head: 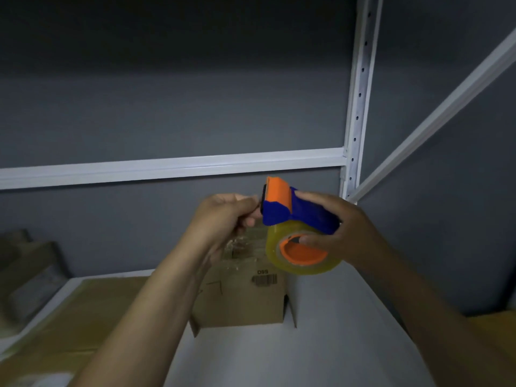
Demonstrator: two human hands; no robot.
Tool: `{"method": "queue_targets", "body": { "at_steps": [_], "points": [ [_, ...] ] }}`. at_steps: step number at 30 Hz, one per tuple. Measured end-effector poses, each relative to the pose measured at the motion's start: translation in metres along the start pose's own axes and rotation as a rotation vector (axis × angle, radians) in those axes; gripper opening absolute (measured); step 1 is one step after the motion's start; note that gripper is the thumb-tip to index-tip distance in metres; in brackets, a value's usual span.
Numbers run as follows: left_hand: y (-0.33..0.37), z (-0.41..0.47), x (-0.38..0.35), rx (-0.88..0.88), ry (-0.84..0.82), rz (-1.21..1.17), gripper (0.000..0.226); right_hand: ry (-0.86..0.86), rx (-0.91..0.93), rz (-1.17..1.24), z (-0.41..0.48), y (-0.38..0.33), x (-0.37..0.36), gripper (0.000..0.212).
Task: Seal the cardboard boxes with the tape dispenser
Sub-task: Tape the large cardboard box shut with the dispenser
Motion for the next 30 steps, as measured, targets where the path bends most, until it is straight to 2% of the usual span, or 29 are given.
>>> {"method": "queue_targets", "body": {
  "at_steps": [2,7,12,17,23,30],
  "points": [
    [-0.010,0.005,0.007,0.031,0.041,0.031,0.018,-0.048,-0.004,-0.101,0.004,0.000,0.001,0.070],
    [-0.037,0.014,0.048,0.075,0.199,0.022,0.020,-0.336,-0.017,-0.393,0.025,-0.003,-0.003,0.073],
    [-0.073,0.014,0.112,0.176,0.363,0.023,0.024,-0.479,0.040,-0.743,0.033,-0.008,0.005,0.067],
    [-0.092,0.015,0.143,0.137,0.479,0.118,0.027,-0.563,0.107,-0.836,0.050,-0.022,-0.027,0.067],
    [-0.117,0.020,0.152,0.193,0.483,0.276,0.039,-0.657,0.090,-0.899,0.065,-0.028,-0.054,0.068],
    [-0.138,0.024,0.147,0.223,0.429,0.228,0.041,-0.712,0.140,-1.001,0.072,-0.039,-0.073,0.063]
  ]
}}
Point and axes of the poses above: each hand's wrist, its own z-axis towards the middle knuckle, its own x-axis out of the back of the hand, y = z × x, the point moved 4 cm from there along z, towards the middle knuckle, and after that the axes turned 5 degrees about x, right-handed, at the moved point
